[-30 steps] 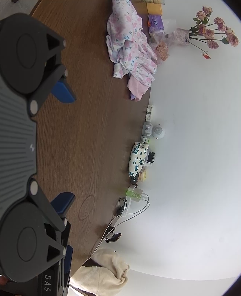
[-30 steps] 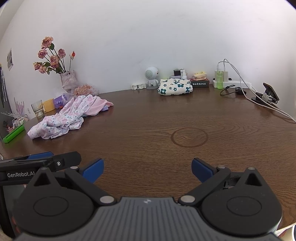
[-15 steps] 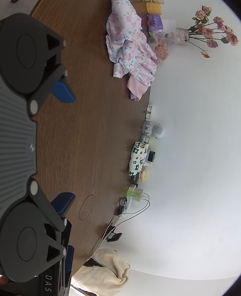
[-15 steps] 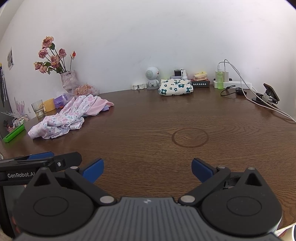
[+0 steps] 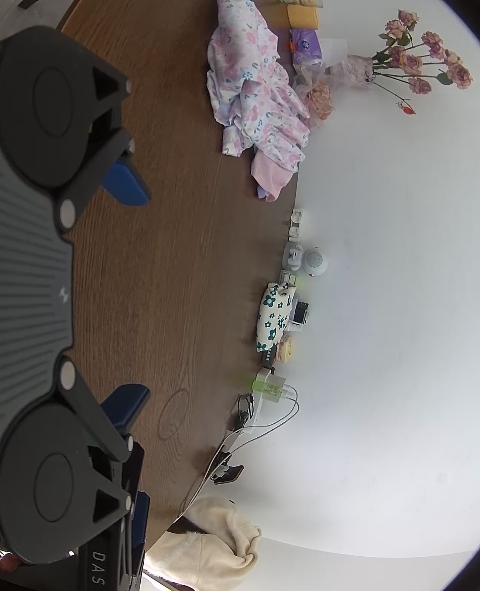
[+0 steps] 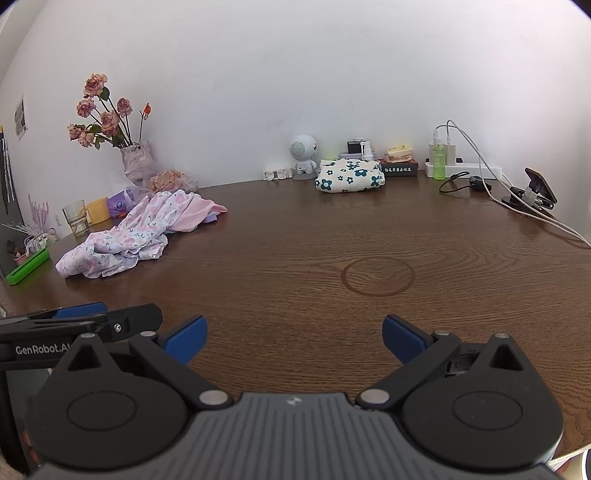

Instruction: Fold clothes

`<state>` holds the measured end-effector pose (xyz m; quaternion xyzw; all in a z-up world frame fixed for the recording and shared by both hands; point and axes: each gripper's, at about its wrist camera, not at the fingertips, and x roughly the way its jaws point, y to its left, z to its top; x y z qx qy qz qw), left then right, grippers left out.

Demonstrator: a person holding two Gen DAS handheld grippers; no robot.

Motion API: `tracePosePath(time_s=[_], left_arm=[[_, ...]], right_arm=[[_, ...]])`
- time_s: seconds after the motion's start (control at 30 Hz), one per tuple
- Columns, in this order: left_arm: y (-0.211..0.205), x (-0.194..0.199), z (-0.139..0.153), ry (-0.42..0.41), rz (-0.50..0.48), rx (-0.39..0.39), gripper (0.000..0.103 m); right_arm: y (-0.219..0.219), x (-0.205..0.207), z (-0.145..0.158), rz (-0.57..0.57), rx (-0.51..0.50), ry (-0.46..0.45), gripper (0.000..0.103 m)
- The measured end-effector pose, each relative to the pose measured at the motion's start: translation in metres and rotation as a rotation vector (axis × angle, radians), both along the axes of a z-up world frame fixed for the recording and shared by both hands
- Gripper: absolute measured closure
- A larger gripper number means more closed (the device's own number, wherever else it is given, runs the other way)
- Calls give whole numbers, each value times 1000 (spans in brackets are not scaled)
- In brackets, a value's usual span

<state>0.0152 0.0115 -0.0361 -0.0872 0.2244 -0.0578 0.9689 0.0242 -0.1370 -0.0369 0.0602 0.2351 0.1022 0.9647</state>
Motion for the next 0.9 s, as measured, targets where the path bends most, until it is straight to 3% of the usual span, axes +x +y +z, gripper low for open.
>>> tracePosePath(time_s=[0.9], left_arm=[[-1, 1, -1, 2, -2, 3, 0]], right_arm=[[2, 3, -2, 8, -5, 9, 0]])
